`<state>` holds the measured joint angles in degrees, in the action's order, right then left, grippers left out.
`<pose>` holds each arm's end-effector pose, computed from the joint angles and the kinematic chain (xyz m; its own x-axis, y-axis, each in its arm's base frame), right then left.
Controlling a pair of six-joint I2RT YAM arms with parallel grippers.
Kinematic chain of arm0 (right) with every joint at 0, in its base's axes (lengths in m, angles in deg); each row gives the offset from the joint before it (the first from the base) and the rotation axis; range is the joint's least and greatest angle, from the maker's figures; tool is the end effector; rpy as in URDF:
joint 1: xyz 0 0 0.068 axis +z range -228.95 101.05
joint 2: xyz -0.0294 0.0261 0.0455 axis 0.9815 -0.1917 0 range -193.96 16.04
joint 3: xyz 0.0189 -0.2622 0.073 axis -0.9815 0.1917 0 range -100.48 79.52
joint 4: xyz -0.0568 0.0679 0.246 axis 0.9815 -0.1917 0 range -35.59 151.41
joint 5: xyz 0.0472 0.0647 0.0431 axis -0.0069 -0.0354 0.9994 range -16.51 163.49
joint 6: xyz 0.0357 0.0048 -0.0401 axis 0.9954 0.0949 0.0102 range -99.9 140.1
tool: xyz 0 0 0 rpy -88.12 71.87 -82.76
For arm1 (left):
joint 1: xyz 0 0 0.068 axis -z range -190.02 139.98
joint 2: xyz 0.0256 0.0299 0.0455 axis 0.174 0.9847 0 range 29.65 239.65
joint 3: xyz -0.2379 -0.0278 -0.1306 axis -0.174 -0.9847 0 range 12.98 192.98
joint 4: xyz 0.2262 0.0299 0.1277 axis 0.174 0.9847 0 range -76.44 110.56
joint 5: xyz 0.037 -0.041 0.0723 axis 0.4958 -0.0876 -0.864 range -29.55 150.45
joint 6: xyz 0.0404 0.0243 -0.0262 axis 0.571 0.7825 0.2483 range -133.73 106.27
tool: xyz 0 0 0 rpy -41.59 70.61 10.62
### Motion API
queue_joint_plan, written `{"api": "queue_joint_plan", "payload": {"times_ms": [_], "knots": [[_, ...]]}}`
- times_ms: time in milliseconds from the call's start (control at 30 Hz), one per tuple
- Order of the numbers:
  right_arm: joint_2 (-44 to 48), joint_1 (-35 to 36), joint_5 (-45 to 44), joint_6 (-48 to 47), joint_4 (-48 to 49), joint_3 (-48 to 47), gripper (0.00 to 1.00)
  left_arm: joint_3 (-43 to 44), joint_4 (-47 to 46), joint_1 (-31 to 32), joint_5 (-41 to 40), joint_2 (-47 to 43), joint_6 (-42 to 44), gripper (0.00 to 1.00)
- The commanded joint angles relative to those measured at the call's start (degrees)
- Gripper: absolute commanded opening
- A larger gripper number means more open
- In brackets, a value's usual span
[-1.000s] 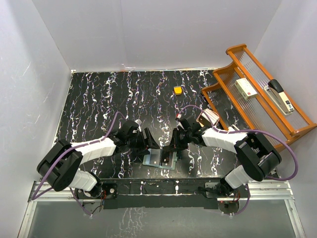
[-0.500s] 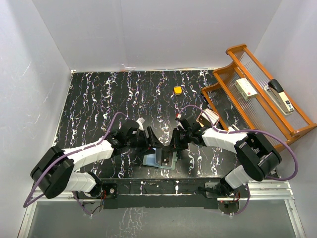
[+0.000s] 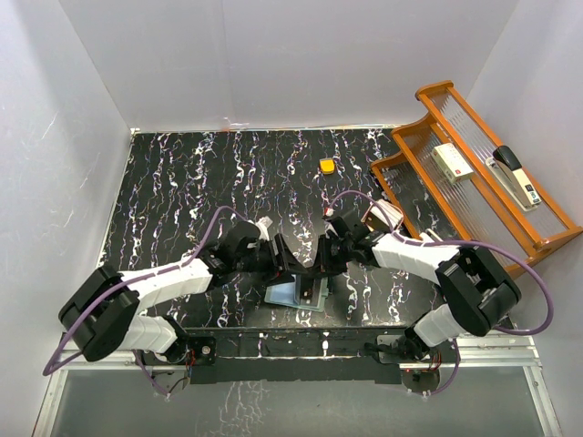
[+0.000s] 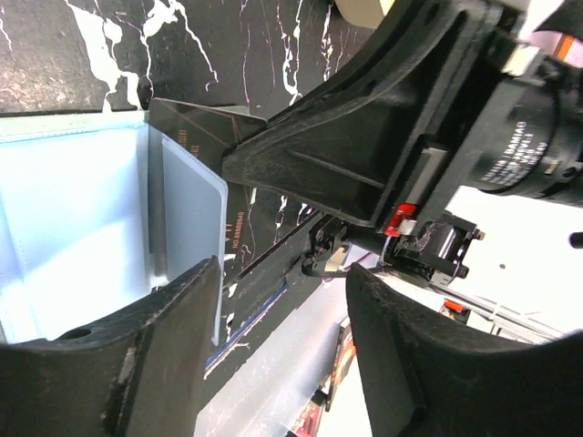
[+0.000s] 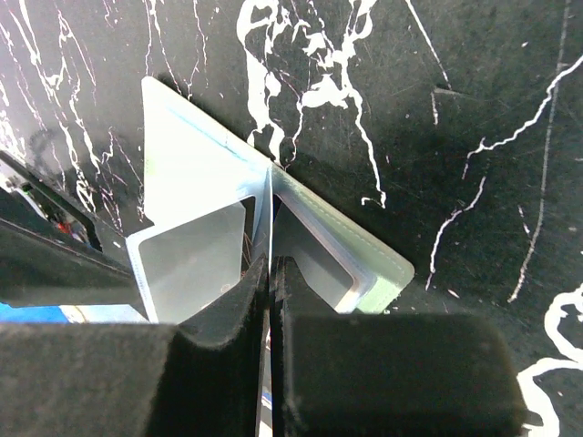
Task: Put the credit cards into the card holder
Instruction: Turn over the card slot in the card holder.
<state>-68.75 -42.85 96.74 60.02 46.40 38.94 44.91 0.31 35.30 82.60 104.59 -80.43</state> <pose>0.2084 0.1692 0.1568 -0.9845 0.0118 -0.1749 -0.0949 0.8029 0.5885 0.1764 -0.1974 0.1920 -0.9543 -0.2447 -0.1715 0.0310 0.4896 -0.8714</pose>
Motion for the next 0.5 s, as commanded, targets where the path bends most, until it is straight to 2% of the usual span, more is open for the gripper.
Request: {"api": "queue_joint_plan", "payload": {"times_ms": [0, 133, 467], "knots": [[3.39, 0.38, -5.39, -3.77, -5.78, -3.74, 0.00, 1.11, -1.77, 0.94, 1.57, 0.95, -0.21, 0.53], [5.30, 0.37, -7.48, -5.04, -8.87, -5.11, 0.00, 1.24, -3.46, 1.34, 1.88, 2.29, -0.03, 0.50], [8.12, 0.38, -7.93, -4.92, -8.45, -4.14, 0.00, 4.60, -6.54, 4.01, 2.91, 7.29, 0.71, 0.50]]}}
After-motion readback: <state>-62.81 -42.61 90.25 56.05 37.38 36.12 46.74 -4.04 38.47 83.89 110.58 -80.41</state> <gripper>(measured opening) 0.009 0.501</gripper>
